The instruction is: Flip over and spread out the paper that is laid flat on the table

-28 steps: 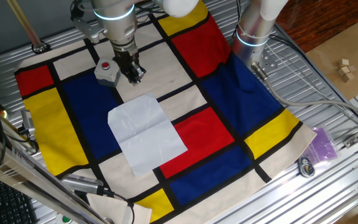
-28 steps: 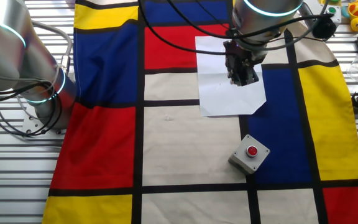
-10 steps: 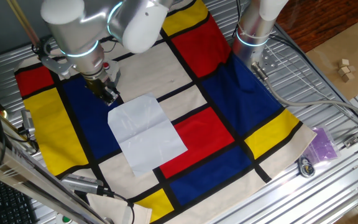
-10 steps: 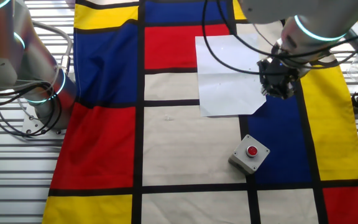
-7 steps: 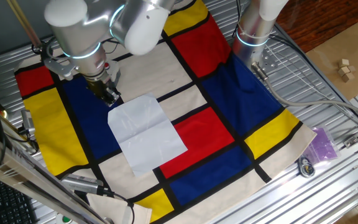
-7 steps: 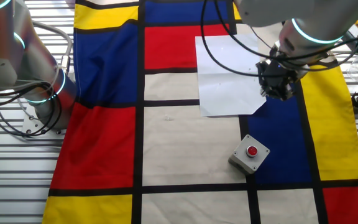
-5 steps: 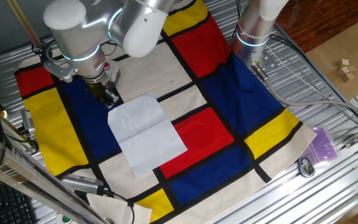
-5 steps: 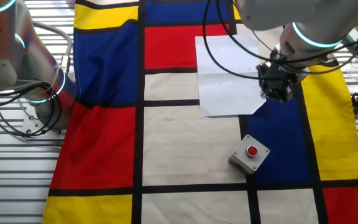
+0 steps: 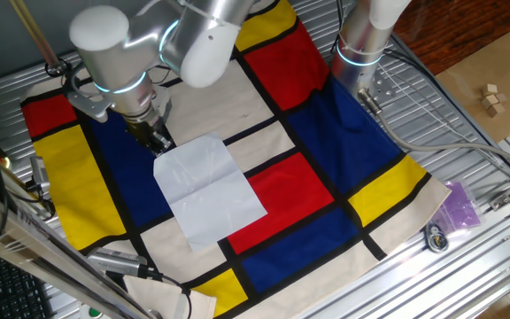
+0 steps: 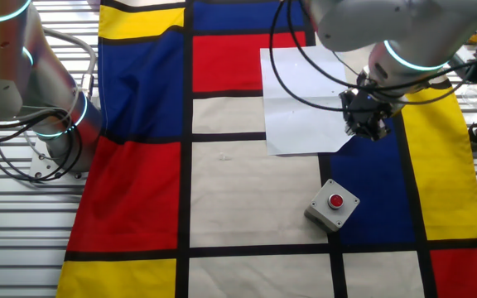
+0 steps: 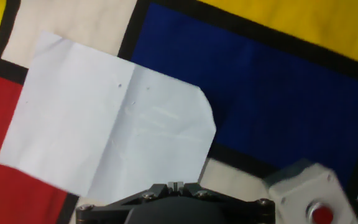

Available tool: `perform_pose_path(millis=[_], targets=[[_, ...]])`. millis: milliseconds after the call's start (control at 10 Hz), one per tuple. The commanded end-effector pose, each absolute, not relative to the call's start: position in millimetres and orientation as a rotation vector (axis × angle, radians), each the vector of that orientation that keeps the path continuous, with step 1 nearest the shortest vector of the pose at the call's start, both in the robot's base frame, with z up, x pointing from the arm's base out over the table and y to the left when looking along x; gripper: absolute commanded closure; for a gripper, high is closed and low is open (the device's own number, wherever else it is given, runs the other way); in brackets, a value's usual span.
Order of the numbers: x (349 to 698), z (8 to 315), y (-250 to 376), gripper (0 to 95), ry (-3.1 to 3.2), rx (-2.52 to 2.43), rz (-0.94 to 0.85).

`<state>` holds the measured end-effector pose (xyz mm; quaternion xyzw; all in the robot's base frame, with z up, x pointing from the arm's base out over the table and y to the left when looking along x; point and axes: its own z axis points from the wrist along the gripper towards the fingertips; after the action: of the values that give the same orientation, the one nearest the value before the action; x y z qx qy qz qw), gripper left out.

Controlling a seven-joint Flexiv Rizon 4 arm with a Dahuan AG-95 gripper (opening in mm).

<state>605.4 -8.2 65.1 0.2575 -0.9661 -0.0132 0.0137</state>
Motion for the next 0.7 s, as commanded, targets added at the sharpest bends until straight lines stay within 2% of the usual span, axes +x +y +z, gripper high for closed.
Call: perform_pose_path(millis=[100, 700], targets=[[604.2, 66.0, -8.4, 95.0, -3.001, 0.818, -0.009], [604.2, 66.0, -8.4, 95.0, -2.974, 0.822, 0.146]])
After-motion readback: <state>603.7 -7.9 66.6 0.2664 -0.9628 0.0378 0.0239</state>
